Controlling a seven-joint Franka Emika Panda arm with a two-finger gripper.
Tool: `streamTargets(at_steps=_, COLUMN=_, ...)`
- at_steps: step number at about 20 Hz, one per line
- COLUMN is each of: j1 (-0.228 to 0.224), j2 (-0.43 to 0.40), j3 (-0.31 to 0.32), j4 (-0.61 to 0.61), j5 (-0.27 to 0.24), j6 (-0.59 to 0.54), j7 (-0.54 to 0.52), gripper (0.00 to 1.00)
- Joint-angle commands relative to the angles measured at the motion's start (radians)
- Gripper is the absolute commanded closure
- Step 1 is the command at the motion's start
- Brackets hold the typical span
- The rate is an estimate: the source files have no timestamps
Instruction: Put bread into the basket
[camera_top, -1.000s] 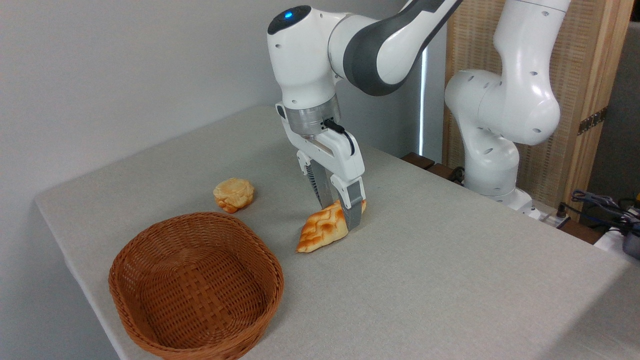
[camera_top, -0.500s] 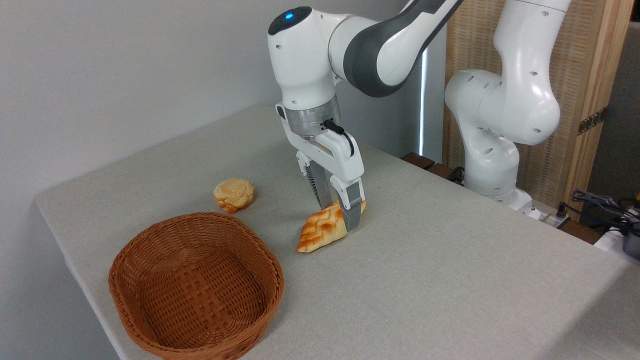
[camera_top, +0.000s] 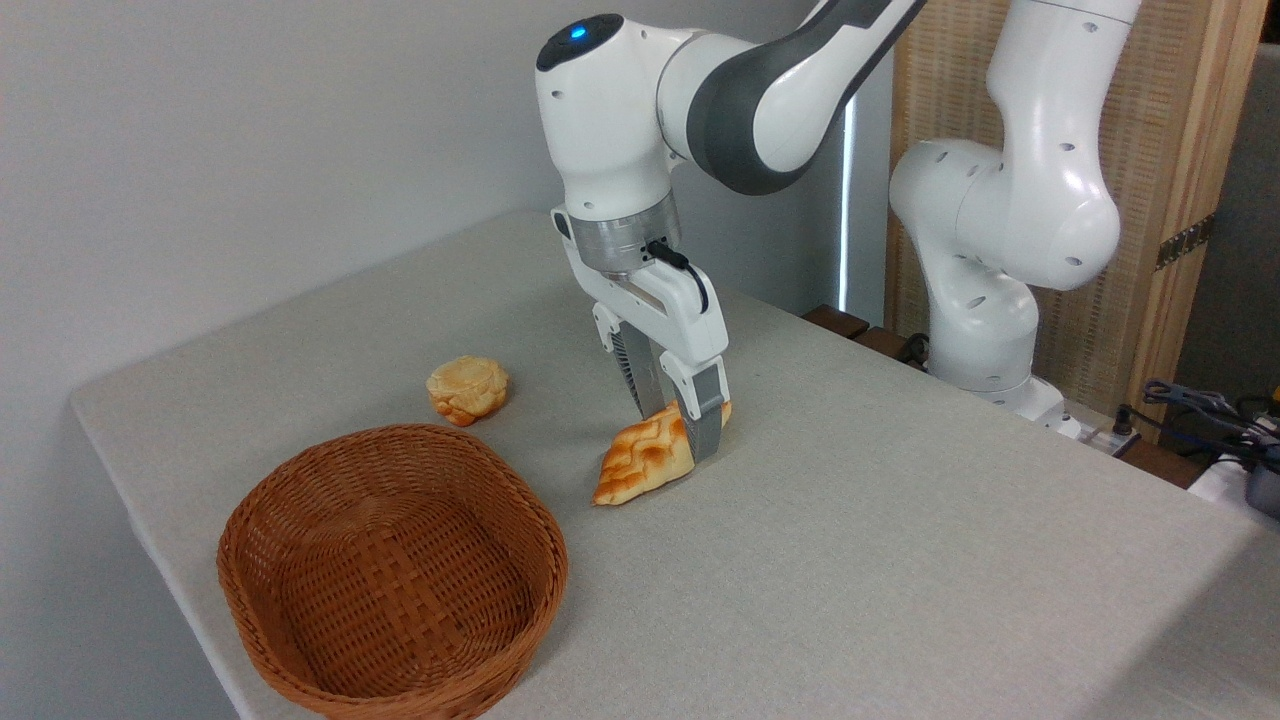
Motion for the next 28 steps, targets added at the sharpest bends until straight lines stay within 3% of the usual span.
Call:
streamTargets(at_steps=1, j1=-0.010, j2=-0.003, j3=0.012, j4=-0.018, j5=0.010, j6=0.035, j7=0.016, gripper=0.00)
streamTargets(at_steps=11, j1=-0.011, j2=0.023, j3=0.011, j4=-0.018, j5=0.009, j6=0.040, j7=0.016, gripper=0.02)
streamTargets(at_steps=16, j1=-0.011, j2=0.037, j3=0.011, j4=-0.015, j5=0.002, j6=0.042, j7=0.016, gripper=0.60)
streamTargets(at_steps=17, j1=-0.011, j2=0.038, j3=0.011, j4=-0.015, j5=0.002, j6=0.040, j7=0.016, gripper=0.64)
streamTargets(at_steps=28, j1=-0.011, j2=0.038, j3=0.011, j4=-0.013, j5=0.002, j6=0.040, j7=0.016, gripper=0.65)
